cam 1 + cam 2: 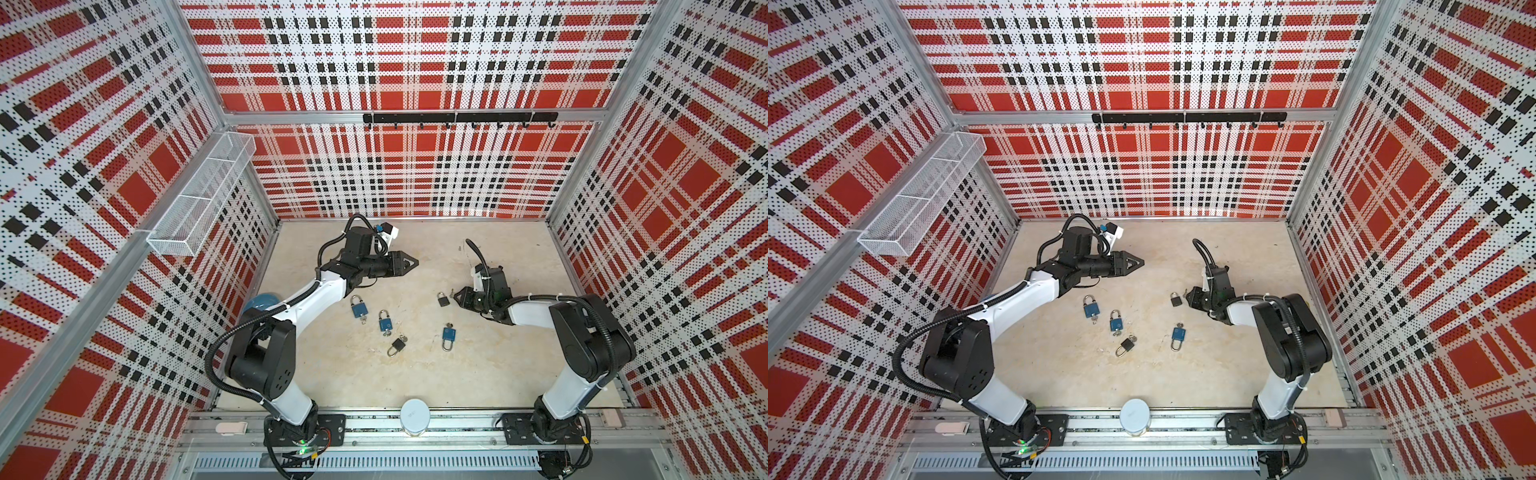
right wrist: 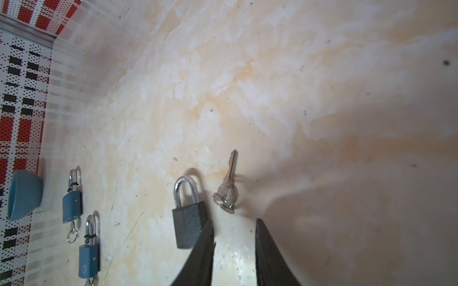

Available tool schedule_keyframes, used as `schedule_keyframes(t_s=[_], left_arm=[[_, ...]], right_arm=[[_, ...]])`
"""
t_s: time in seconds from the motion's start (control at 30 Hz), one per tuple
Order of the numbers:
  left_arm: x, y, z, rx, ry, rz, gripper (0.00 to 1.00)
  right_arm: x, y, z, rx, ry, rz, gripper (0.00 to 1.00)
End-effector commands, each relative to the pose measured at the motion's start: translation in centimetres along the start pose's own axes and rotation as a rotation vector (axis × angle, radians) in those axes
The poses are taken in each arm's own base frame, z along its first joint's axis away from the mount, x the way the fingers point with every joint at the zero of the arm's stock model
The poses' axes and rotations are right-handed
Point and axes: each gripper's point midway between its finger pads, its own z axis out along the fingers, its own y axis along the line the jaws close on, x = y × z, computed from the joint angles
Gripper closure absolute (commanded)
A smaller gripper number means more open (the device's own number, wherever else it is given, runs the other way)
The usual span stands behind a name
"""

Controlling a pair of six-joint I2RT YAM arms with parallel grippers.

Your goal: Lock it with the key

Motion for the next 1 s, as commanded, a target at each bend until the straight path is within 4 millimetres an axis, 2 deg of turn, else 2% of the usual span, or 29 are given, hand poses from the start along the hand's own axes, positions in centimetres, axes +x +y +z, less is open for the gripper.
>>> schedule_keyframes(t_s=[0.0, 0.2, 0.33, 0.47, 0.73, 0.97], left_arm=[[-0.5, -1.4, -1.0, 0.009, -0.038, 0.039, 0.54], [1.4, -0.7, -1.4, -0.124, 0.016, 0.099, 0.54], [3.6, -0.6, -1.5, -0.185, 0.067, 0.116, 0.55], [5.0, -0.1, -2.3, -0.218, 0.054, 0.087, 0.55], [5.8, 0.4, -4.0, -0.239, 0.011, 0.048, 0.56], [5.7, 0.3, -4.9, -0.231, -0.022, 0.036, 0.56]], right_arm=[[-0.6, 0.9, -1.7, -0.004, -0.030, -0.032, 0.70], [0.2, 2.4, -5.0, -0.014, 0.011, -0.104, 0.70], [2.1, 2.8, -7.1, 0.020, 0.076, -0.212, 0.69], [4.4, 3.4, -8.7, 0.056, 0.135, -0.305, 0.67], [8.4, 3.1, -9.3, 0.082, 0.237, -0.360, 0.66], [11.1, 2.2, -9.1, 0.116, 0.307, -0.380, 0.84]])
